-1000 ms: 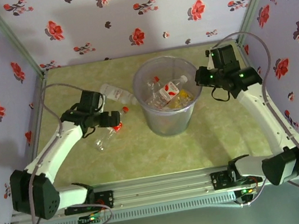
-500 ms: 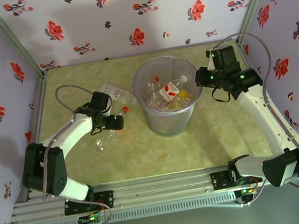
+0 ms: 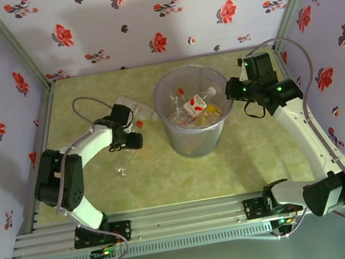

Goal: Put the plastic bottles in the bin

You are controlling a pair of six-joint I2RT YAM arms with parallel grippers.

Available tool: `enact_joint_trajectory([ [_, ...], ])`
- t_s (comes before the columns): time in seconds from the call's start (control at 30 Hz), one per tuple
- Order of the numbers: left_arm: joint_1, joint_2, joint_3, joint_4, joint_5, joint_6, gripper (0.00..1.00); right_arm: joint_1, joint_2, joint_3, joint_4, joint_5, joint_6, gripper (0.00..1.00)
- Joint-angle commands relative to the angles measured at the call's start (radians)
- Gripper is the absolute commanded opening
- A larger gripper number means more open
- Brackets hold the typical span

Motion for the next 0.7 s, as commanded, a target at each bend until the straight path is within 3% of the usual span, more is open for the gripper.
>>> enact_joint_trajectory([
  [0.0,0.007,0.027,0.030,-0.011,0.008,-0.022,0.64,-0.010,-0.006,-0.016,0.013,-0.004,0.003,0.00],
  [0.27,0.008,-0.013,0.039,-0.031,0.009,-0.043,0.59,-0.014,-0.011,-0.020,0.015,-0.009,0.004,0.00],
  [0.67,0.010,-0.274,0.135,-0.109,0.007,-0.081,0.59,-0.015,-0.020,-0.025,0.018,-0.010,0.012,0.00],
])
